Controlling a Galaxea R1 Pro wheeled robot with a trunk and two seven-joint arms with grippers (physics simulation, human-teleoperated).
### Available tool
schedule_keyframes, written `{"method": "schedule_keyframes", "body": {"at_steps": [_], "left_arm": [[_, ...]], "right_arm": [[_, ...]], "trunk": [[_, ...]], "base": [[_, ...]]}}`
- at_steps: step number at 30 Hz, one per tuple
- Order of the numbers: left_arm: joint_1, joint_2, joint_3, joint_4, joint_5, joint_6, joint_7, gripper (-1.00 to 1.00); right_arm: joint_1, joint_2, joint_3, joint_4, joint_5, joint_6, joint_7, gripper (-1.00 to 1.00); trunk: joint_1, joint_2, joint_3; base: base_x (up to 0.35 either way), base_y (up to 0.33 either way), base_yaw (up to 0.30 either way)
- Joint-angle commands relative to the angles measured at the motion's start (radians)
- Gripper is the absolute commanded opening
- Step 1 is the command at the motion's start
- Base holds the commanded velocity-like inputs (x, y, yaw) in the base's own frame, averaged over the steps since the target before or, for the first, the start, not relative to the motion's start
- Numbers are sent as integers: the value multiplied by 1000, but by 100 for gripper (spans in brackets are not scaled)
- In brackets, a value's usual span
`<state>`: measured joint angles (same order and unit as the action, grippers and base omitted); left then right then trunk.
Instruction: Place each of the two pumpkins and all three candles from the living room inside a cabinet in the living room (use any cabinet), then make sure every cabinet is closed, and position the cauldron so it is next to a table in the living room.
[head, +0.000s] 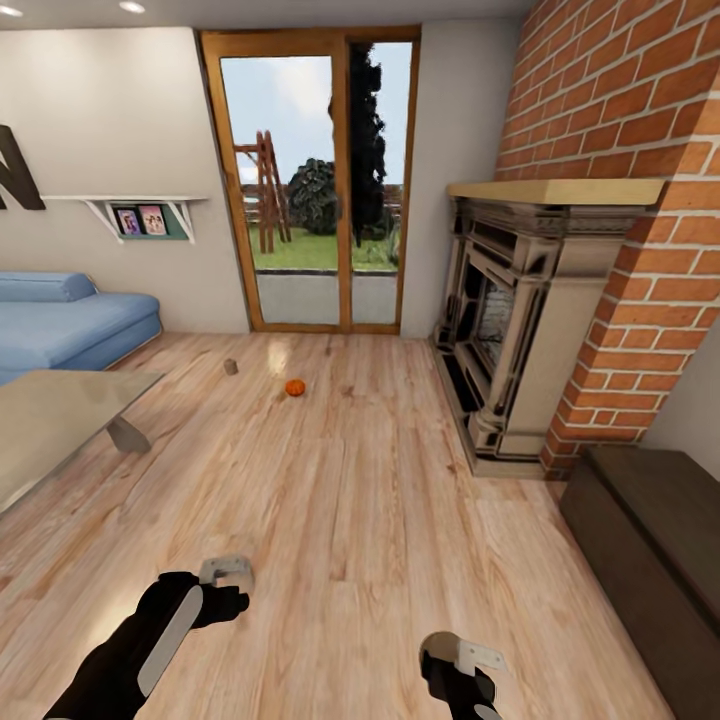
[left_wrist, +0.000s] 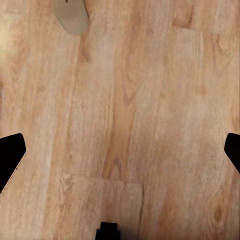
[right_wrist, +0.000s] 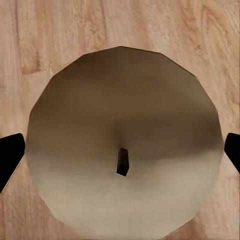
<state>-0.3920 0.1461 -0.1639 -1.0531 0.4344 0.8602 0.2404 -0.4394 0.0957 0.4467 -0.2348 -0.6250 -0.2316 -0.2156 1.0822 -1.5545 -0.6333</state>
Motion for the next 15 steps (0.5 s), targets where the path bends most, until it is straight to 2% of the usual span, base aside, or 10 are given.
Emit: {"method": "schedule_keyframes", "body": {"at_steps": [1,15], "left_arm": [[-1,1,-3,-1,10,2,10,100],[-1,1,-3,-1,10,2,10,100]], "right_arm": [[-1,0,9,0,-7,-4,-5,-100],[-1,0,10,0,-7,-5,-5,-100]], "trunk": [[0,0,-1],[0,0,-1]], "base": [[214,165,0],[245,189,0]]}}
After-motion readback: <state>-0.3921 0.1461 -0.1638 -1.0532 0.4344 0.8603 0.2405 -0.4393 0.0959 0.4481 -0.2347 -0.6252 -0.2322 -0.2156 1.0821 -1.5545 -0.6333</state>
